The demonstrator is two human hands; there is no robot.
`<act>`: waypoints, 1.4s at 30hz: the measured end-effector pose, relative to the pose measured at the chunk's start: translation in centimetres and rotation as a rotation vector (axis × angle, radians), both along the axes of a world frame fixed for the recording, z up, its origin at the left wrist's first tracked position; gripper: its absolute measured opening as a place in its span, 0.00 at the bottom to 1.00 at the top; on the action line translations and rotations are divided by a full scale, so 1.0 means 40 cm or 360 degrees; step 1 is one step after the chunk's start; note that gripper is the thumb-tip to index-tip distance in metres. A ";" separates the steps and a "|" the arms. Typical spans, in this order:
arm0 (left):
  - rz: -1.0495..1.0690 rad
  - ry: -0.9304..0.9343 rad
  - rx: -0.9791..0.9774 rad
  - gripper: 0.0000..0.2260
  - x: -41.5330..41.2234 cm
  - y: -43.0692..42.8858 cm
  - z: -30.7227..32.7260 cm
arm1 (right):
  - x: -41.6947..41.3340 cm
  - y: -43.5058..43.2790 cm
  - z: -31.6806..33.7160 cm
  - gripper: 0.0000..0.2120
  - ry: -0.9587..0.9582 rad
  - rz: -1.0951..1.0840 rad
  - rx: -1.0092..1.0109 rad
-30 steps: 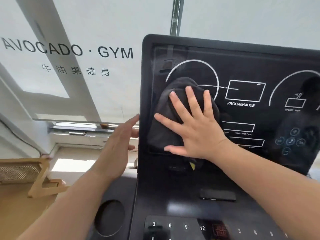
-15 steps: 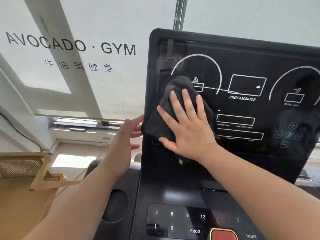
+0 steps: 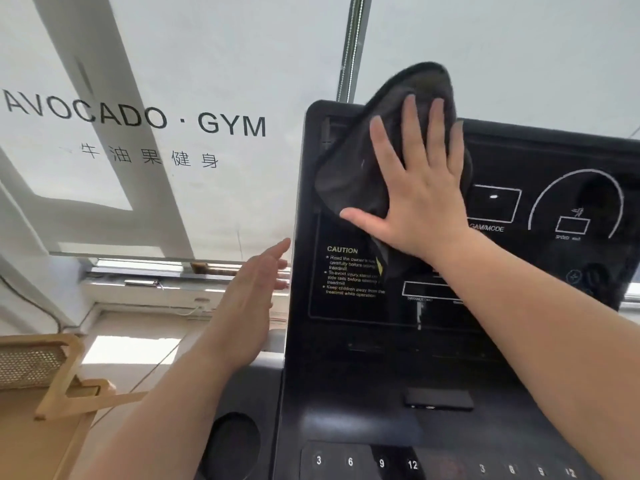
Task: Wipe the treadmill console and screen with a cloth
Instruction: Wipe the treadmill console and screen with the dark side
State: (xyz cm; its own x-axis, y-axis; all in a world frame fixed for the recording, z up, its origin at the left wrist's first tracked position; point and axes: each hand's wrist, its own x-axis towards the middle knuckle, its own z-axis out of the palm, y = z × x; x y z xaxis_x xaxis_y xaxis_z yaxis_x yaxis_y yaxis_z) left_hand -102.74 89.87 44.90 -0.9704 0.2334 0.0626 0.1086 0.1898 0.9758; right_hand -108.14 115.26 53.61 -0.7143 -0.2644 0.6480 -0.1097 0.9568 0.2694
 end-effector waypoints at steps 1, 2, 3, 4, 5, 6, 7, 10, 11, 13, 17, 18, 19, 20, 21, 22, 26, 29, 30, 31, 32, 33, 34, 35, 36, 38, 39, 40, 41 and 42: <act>-0.0012 0.0007 0.0007 0.31 0.003 0.002 -0.002 | -0.020 -0.012 0.031 0.51 -0.0009 -0.0035 0.0002; -0.0041 0.0031 -0.0004 0.28 0.006 0.006 -0.004 | -0.038 -0.025 0.052 0.50 -0.0019 -0.0052 0.0008; -0.0068 0.0069 -0.0034 0.24 0.008 0.008 -0.006 | -0.051 -0.039 0.062 0.49 -0.0026 -0.0057 0.0012; -0.0084 0.0108 -0.0055 0.22 0.009 0.009 -0.010 | -0.059 -0.052 0.064 0.47 -0.0027 -0.0060 0.0009; -0.0077 0.0118 -0.0043 0.23 0.009 0.008 -0.012 | -0.061 -0.063 0.060 0.46 -0.0024 -0.0063 0.0000; -0.0070 0.0094 0.0005 0.27 0.008 0.007 -0.013 | -0.058 -0.073 0.049 0.44 -0.0021 -0.0068 -0.0010; -0.0048 0.0063 0.0050 0.32 0.006 0.006 -0.016 | -0.051 -0.081 0.032 0.43 -0.0024 -0.0073 -0.0014; 0.0001 0.0060 0.0149 0.40 0.001 0.006 -0.026 | -0.008 -0.101 -0.047 0.42 -0.0077 -0.0073 -0.0025; 0.0024 0.0077 0.0173 0.40 0.000 0.005 -0.029 | 0.014 -0.104 -0.080 0.42 -0.0105 -0.0073 -0.0041; 0.0055 0.0082 0.0195 0.40 -0.005 0.004 -0.035 | 0.060 -0.104 -0.154 0.44 -0.0161 -0.0077 -0.0079; -0.0012 0.0092 0.0147 0.41 -0.001 0.014 -0.030 | 0.132 -0.058 -0.266 0.54 -0.0125 -0.0011 -0.0151; -0.0032 0.0099 0.0132 0.42 0.001 0.018 -0.028 | 0.140 -0.044 -0.272 0.58 -0.0107 -0.0014 -0.0179; -0.0043 0.0100 0.0125 0.42 0.003 0.022 -0.026 | 0.145 -0.032 -0.267 0.62 -0.0107 -0.0043 -0.0197; -0.0052 0.0096 0.0121 0.43 0.004 0.024 -0.025 | 0.143 -0.022 -0.252 0.65 -0.0124 -0.0084 -0.0201; -0.0058 0.0097 0.0113 0.43 0.005 0.026 -0.022 | 0.136 -0.015 -0.228 0.66 -0.0147 -0.0122 -0.0201; -0.0066 0.0098 0.0100 0.44 0.006 0.028 -0.019 | 0.123 -0.011 -0.198 0.66 -0.0157 -0.0147 -0.0203; -0.0099 0.0044 0.0058 0.45 0.009 0.025 -0.004 | 0.041 -0.021 -0.046 0.68 -0.0077 -0.0252 -0.0291; -0.0083 0.0027 0.0005 0.45 0.003 0.013 -0.001 | -0.006 -0.063 0.024 0.71 -0.0142 -0.0278 -0.0281; -0.0066 0.0032 -0.0001 0.45 -0.001 0.010 -0.001 | -0.012 -0.078 0.028 0.70 -0.0174 -0.0257 -0.0222; -0.0044 0.0041 0.0006 0.44 -0.004 0.010 -0.002 | -0.013 -0.092 0.023 0.68 -0.0204 -0.0225 -0.0155; -0.0018 0.0049 0.0030 0.44 -0.007 0.011 -0.002 | -0.010 -0.104 0.010 0.66 -0.0222 -0.0181 -0.0094; 0.0005 0.0058 0.0068 0.45 -0.009 0.013 -0.003 | -0.002 -0.112 -0.011 0.63 -0.0229 -0.0123 -0.0047; 0.0021 0.0069 0.0104 0.45 -0.010 0.017 -0.005 | 0.009 -0.118 -0.039 0.60 -0.0230 -0.0052 -0.0012; 0.0025 0.0081 0.0129 0.45 -0.008 0.021 -0.008 | 0.023 -0.122 -0.072 0.56 -0.0232 0.0021 0.0017; 0.0021 0.0097 0.0142 0.44 -0.005 0.027 -0.011 | 0.040 -0.122 -0.111 0.53 -0.0236 0.0088 0.0045; 0.0006 0.0133 0.0163 0.41 0.004 0.037 -0.021 | 0.080 -0.115 -0.194 0.48 -0.0254 0.0175 0.0096; 0.0002 0.0144 0.0172 0.41 0.008 0.040 -0.026 | 0.102 -0.107 -0.233 0.47 -0.0271 0.0187 0.0127; -0.0001 0.0150 0.0170 0.40 0.010 0.044 -0.031 | 0.123 -0.094 -0.267 0.47 -0.0289 0.0183 0.0163; -0.0010 0.0156 0.0156 0.40 0.013 0.045 -0.034 | 0.142 -0.078 -0.295 0.48 -0.0296 0.0176 0.0195; -0.0026 0.0165 0.0138 0.40 0.014 0.046 -0.035 | 0.158 -0.059 -0.313 0.48 -0.0289 0.0175 0.0219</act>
